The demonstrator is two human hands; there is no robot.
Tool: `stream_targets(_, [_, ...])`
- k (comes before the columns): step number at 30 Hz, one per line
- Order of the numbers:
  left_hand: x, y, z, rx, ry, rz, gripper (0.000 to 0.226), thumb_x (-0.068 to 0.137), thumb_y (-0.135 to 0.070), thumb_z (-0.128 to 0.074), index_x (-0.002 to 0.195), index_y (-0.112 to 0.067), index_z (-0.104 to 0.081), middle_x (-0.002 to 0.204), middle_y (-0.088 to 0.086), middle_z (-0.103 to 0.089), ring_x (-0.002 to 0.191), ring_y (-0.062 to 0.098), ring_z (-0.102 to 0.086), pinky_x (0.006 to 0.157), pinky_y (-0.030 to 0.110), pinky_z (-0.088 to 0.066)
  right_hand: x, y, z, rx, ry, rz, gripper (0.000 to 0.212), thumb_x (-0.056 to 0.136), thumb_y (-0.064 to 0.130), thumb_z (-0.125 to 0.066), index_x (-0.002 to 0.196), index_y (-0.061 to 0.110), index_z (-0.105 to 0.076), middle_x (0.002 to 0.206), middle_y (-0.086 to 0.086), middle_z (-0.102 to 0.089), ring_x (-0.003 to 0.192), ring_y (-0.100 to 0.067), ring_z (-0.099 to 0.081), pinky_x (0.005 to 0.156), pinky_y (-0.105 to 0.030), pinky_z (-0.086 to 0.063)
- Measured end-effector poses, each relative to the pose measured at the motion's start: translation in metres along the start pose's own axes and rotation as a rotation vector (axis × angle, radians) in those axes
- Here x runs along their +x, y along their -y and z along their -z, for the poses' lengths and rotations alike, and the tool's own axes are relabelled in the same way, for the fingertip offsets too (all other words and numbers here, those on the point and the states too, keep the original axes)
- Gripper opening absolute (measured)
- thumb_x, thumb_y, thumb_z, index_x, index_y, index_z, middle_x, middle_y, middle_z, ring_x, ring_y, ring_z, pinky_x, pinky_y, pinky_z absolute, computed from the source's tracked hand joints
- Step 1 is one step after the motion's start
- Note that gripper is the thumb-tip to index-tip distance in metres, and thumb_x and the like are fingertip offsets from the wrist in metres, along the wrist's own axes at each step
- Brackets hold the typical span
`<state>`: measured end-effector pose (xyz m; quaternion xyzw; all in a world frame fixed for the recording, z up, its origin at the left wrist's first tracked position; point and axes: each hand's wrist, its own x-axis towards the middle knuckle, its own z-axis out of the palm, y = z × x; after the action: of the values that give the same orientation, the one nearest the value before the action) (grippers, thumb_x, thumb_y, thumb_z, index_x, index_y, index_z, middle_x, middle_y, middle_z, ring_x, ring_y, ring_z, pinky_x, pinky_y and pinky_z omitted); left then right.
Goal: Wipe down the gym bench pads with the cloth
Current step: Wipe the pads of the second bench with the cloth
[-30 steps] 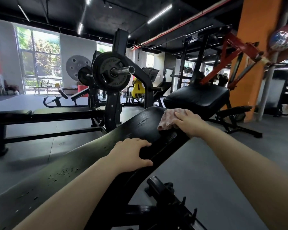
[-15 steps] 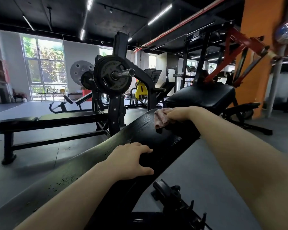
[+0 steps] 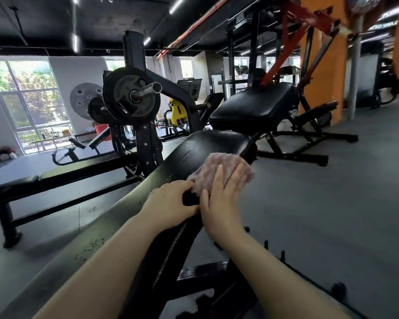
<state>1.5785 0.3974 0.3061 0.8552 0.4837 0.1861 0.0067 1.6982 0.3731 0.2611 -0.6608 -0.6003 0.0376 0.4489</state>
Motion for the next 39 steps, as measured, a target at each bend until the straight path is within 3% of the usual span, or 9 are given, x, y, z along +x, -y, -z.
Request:
stream_targets(6, [-0.003, 0.001, -0.003, 0.015, 0.01, -0.002, 0.065, 0.083, -0.046, -0.064, 0.141, -0.033, -0.039, 0.144, -0.009, -0.042, 0.131, 0.011, -0.04, 0.107, 0.037, -0.033, 0.058, -0.007, 0.023, -0.008, -0.112, -0.144, 0.076, 0.098, 0.041, -0.038, 0.15, 0.004, 0.003, 0.145, -0.039, 0.024, 0.136, -0.052, 0.018, 0.115, -0.056, 0.003])
stream_targets(11, [-0.002, 0.001, 0.0, -0.01, 0.026, 0.001, 0.065, 0.081, -0.046, -0.066, 0.14, -0.035, -0.039, 0.142, -0.01, -0.044, 0.129, 0.01, -0.041, 0.105, 0.027, -0.033, 0.063, -0.019, 0.028, 0.292, -0.257, -0.142, 0.074, 0.097, 0.033, -0.044, 0.152, 0.016, 0.002, 0.154, -0.023, 0.014, 0.144, -0.035, -0.002, 0.117, -0.042, -0.012])
stream_targets(16, [0.0, 0.001, 0.001, -0.005, 0.015, -0.012, 0.065, 0.081, -0.046, -0.067, 0.139, -0.036, -0.04, 0.141, -0.014, -0.044, 0.128, 0.006, -0.041, 0.1, 0.021, -0.031, 0.03, -0.016, 0.002, 0.578, -0.251, -0.087, 0.081, 0.098, 0.026, -0.043, 0.148, 0.015, 0.02, 0.155, -0.013, 0.023, 0.145, -0.021, 0.01, 0.117, -0.042, -0.013])
stream_targets(20, [0.0, 0.003, 0.0, 0.0, 0.014, -0.027, 0.065, 0.081, -0.048, -0.066, 0.139, -0.037, -0.039, 0.144, -0.015, -0.041, 0.131, 0.006, -0.037, 0.103, 0.022, -0.029, 0.079, -0.018, 0.031, 0.692, -0.304, -0.332, 0.075, 0.096, 0.024, -0.047, 0.152, 0.02, 0.002, 0.156, -0.015, -0.003, 0.139, -0.029, -0.02, 0.106, -0.028, -0.025])
stream_targets(23, [0.001, 0.006, -0.001, -0.021, 0.006, -0.024, 0.065, 0.079, -0.05, -0.067, 0.138, -0.038, -0.041, 0.143, -0.016, -0.042, 0.131, 0.006, -0.037, 0.102, 0.024, -0.03, 0.094, -0.02, 0.035, 0.758, -0.386, -0.379, 0.068, 0.091, 0.022, -0.051, 0.149, 0.03, -0.016, 0.146, -0.009, -0.025, 0.13, -0.029, -0.036, 0.102, -0.032, -0.037])
stream_targets(26, [0.002, 0.007, -0.003, -0.037, -0.011, -0.013, 0.066, 0.078, -0.051, -0.068, 0.137, -0.038, -0.043, 0.142, -0.015, -0.044, 0.13, 0.008, -0.039, 0.102, 0.025, -0.032, 0.081, -0.014, 0.024, 0.75, -0.391, -0.376, 0.076, 0.089, 0.025, -0.05, 0.15, 0.035, -0.006, 0.154, -0.008, -0.012, 0.132, -0.029, -0.035, 0.105, -0.042, -0.039])
stream_targets(30, [-0.004, 0.009, -0.003, -0.06, 0.017, -0.049, 0.066, 0.081, -0.047, -0.066, 0.14, -0.034, -0.04, 0.148, -0.008, -0.038, 0.134, 0.011, -0.037, 0.112, 0.031, -0.027, 0.063, -0.004, 0.013, 0.734, -0.362, -0.42, 0.081, 0.091, 0.027, -0.049, 0.149, 0.037, 0.007, 0.154, -0.012, -0.003, 0.121, -0.036, -0.046, 0.1, -0.038, -0.042])
stream_targets(34, [-0.035, 0.026, 0.0, -0.189, -0.102, -0.033, 0.06, 0.081, -0.041, -0.069, 0.135, -0.028, -0.048, 0.139, -0.009, -0.048, 0.13, 0.011, -0.041, 0.102, 0.021, -0.027, 0.036, 0.009, -0.004, 0.684, -0.281, -0.424, 0.086, 0.092, 0.028, -0.048, 0.147, 0.038, 0.017, 0.154, -0.014, 0.006, 0.119, -0.039, -0.046, 0.102, -0.046, -0.041])
stream_targets(39, [-0.104, 0.05, -0.007, -0.114, -0.111, 0.027, 0.074, 0.065, -0.072, -0.046, 0.13, -0.037, -0.05, 0.138, -0.015, -0.044, 0.13, 0.006, -0.034, 0.109, 0.031, -0.025, -0.01, 0.028, -0.034, 0.687, -0.161, -0.395, 0.09, 0.091, 0.027, -0.047, 0.143, 0.039, 0.025, 0.153, -0.013, 0.014, 0.125, -0.039, -0.04, 0.103, -0.049, -0.04])
